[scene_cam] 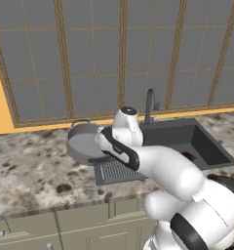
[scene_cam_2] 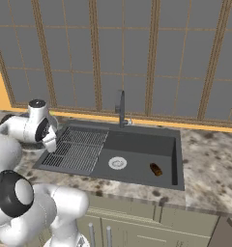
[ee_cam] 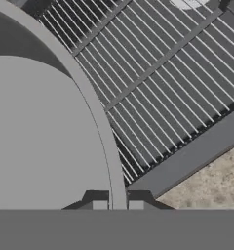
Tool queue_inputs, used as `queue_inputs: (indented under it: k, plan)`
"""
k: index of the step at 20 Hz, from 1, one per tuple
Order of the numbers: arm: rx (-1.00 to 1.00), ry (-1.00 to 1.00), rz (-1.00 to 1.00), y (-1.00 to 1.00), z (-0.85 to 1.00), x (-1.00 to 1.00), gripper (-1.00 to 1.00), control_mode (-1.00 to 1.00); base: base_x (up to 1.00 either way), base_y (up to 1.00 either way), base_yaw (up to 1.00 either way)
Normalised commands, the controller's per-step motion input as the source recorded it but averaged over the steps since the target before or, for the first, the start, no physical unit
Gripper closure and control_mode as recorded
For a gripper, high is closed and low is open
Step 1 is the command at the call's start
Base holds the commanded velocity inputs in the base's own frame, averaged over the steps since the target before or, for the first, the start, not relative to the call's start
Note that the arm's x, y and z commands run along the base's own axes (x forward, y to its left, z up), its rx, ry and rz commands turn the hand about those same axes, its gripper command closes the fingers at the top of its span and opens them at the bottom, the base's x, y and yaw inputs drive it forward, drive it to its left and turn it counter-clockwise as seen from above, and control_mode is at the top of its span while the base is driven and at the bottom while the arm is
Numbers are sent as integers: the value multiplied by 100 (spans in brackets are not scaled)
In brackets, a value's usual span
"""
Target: Dump the sweet potato from the pot into the sink. Then turn on the water and wash the sweet potato. Then turn off the water and put the sweet potato back in the pot.
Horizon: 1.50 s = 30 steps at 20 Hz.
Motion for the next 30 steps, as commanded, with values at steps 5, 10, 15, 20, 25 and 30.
queue_inputs:
  k: [5,10,15,20,25,30]
  plan:
    - [-4,26,0,79,-50,42,100,-100,0,0,0]
    - [-7,15,0,67,-51,8,100,-100,0,0,0]
    - [-6,4,0,51,-47,-4,100,-100,0,0,0]
    - [-4,9,-4,14,-56,0,100,-100,0,0,0]
    - [0,1,-4,-1,-14,-21,-100,-100,0,0,0]
    - [0,-7,0,-15,32,-69,-100,-100,0,0,0]
